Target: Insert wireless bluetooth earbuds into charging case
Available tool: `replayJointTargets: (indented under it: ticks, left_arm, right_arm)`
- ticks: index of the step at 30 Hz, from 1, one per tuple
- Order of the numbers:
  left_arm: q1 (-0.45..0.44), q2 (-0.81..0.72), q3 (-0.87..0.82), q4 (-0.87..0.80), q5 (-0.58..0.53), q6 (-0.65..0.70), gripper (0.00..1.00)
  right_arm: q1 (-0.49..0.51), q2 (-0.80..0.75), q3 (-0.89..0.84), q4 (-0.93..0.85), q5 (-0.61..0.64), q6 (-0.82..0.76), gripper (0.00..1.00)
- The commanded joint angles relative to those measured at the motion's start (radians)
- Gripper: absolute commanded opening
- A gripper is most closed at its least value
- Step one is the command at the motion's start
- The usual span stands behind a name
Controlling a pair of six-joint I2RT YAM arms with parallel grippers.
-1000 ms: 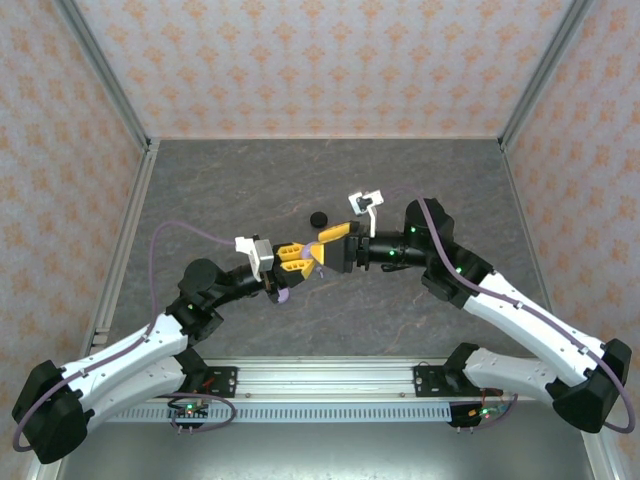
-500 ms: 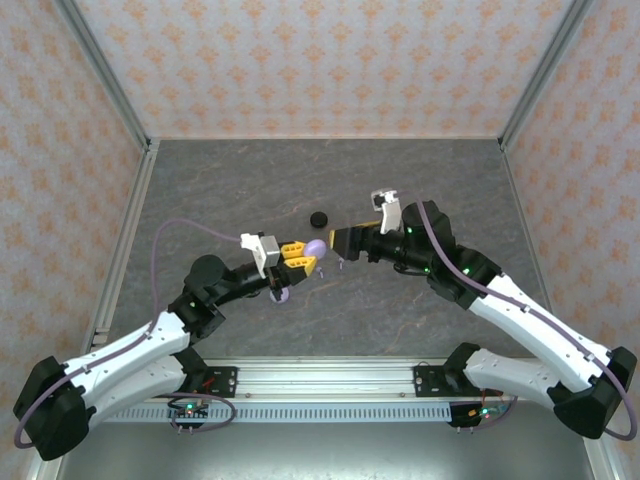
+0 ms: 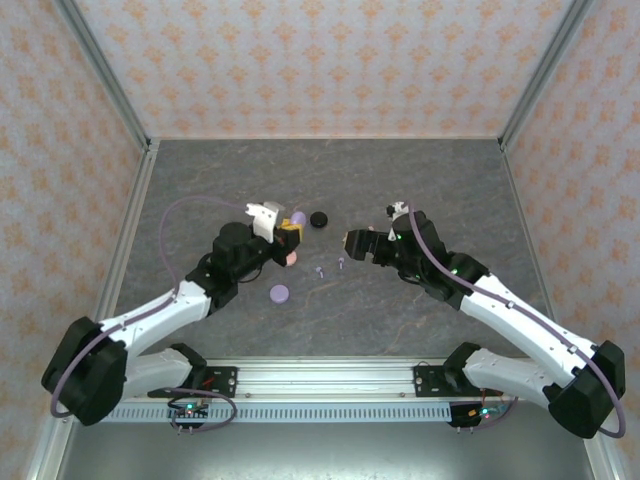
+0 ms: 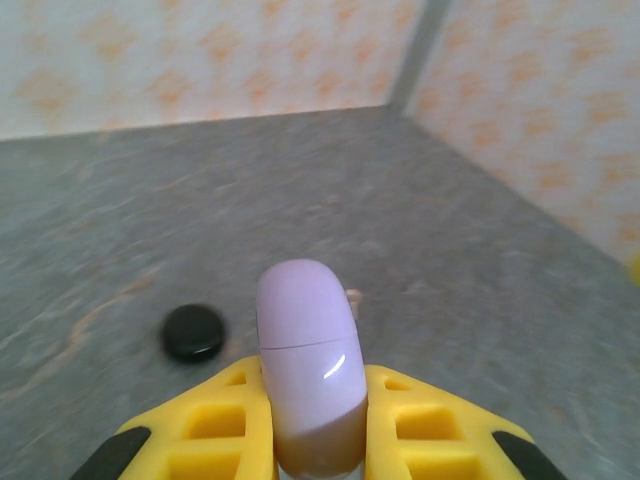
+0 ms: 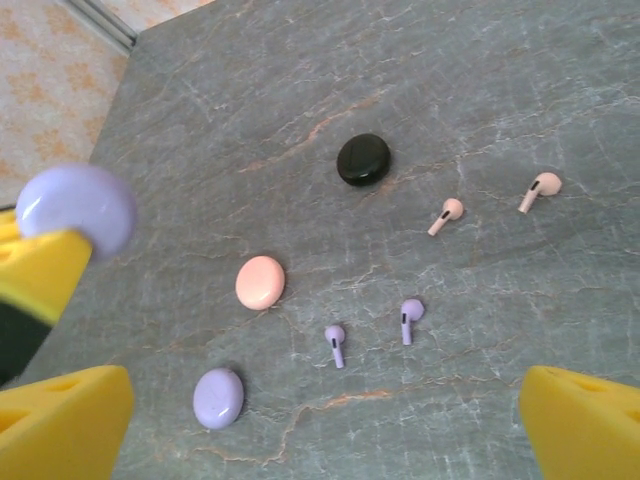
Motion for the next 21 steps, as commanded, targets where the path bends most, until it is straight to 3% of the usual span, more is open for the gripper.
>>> replayJointTargets:
  ticks: [1, 3, 12, 21]
  left_arm:
    - [0.05, 0.063, 0.106, -0.107, -0.029, -0.077, 0.0]
    - [0.085, 0.133, 0.167, -0.173, -0.005, -0.107, 0.0]
    - [0.206, 0.394, 0.297, -0.164, 0.114, -0.272, 0.0]
    - [0.244, 0.601, 0.398, -0.118, 0.224, -0.346, 0.07]
  right_arm:
    - [-0.008, -0.018, -0.024, 0.024, 0.035, 0.012, 0.99]
    - [-0.01, -0.02, -0.031, 0.038, 0.019, 0.012, 0.99]
    - [-0.009, -0.03, -0.022, 0.037, -0.004, 0.003, 0.99]
    - [-0.01, -0.039, -0.03, 0.074, -0.042, -0.011, 0.99]
